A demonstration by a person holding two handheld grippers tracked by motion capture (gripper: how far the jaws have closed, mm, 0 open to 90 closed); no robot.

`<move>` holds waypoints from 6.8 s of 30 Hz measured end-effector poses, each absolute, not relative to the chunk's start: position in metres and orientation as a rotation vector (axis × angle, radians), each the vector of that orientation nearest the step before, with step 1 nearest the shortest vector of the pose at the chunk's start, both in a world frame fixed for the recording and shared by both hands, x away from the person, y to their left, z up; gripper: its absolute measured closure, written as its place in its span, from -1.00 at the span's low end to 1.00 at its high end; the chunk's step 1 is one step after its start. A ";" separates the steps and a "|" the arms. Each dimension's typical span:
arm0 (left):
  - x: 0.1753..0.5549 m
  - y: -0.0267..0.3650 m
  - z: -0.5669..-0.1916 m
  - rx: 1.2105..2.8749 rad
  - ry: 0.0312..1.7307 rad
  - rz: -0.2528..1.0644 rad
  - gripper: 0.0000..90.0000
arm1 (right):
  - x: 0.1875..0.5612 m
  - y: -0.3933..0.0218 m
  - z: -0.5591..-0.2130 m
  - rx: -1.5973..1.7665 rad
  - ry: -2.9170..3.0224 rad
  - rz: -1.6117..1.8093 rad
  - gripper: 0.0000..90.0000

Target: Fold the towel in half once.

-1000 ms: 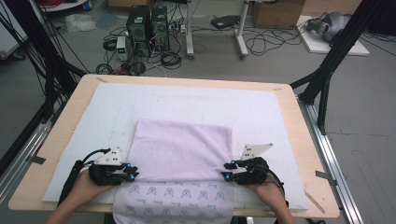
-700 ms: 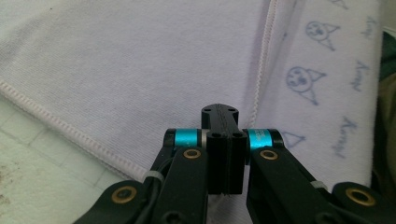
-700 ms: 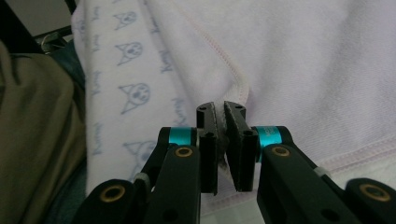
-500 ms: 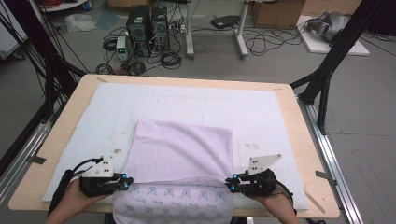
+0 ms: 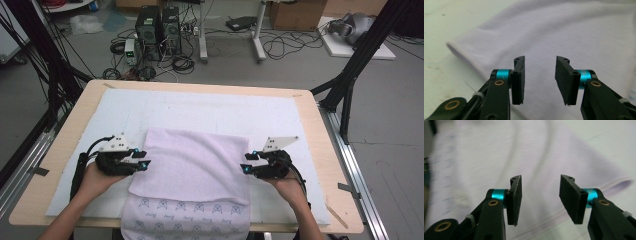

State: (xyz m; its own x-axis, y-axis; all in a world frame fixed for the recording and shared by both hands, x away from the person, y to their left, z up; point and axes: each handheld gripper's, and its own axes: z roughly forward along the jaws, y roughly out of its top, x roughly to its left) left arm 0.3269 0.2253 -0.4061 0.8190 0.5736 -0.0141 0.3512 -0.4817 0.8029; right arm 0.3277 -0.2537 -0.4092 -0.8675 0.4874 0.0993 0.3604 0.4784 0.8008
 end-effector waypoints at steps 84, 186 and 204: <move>0.341 0.235 -0.437 2.188 0.761 0.358 0.30 | 0.350 -0.250 -0.435 0.800 2.634 1.188 0.28; 0.417 0.239 -0.424 2.077 0.970 0.371 0.23 | 0.427 -0.258 -0.412 0.954 2.502 1.180 -0.15; 0.449 0.223 -0.436 2.061 1.083 0.428 0.89 | 0.463 -0.243 -0.438 0.999 2.574 1.112 0.92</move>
State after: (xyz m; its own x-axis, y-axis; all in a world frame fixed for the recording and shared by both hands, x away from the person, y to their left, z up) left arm 0.4486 0.2227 -0.4362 0.5850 0.8095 -0.0498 0.5565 -0.3560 0.7507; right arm 0.4629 -0.2433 -0.4383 -0.7627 0.6378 0.1070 0.5150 0.4989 0.6970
